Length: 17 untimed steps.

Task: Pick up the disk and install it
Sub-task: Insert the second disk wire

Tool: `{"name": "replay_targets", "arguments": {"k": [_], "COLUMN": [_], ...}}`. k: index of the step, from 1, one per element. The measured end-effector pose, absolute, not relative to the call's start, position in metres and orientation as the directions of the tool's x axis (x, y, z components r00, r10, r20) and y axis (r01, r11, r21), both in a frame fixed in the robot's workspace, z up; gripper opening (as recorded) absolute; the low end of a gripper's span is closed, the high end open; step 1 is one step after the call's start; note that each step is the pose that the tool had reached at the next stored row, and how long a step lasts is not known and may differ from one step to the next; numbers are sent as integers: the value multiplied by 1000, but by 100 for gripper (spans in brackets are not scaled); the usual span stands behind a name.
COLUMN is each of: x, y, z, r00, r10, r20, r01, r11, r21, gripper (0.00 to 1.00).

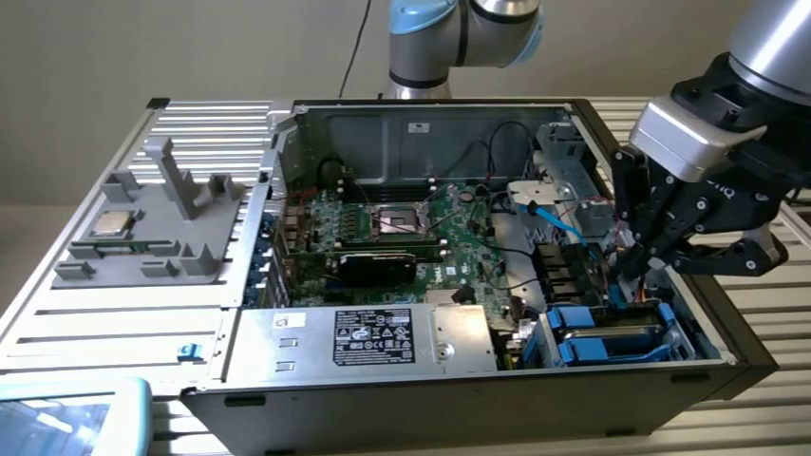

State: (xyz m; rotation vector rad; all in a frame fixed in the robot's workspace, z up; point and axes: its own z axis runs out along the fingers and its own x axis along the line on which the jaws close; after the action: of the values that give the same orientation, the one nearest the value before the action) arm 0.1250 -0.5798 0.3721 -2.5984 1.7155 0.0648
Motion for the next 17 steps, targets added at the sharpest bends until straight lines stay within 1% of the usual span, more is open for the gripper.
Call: {"name": "replay_targets", "arguments": {"k": [4,8,17], "x": [125,125,125], "y": [-580,-580,-580], "z": [372,372,369], "r00": [438,489,624], "r10": [-898,-872,-781], "r20": [-36,-27,-24], "r01": [-899,-872,-781], "r11": [-437,-487,-622], "r21": [-35,-58,-65], "gripper": [11,11,11]}}
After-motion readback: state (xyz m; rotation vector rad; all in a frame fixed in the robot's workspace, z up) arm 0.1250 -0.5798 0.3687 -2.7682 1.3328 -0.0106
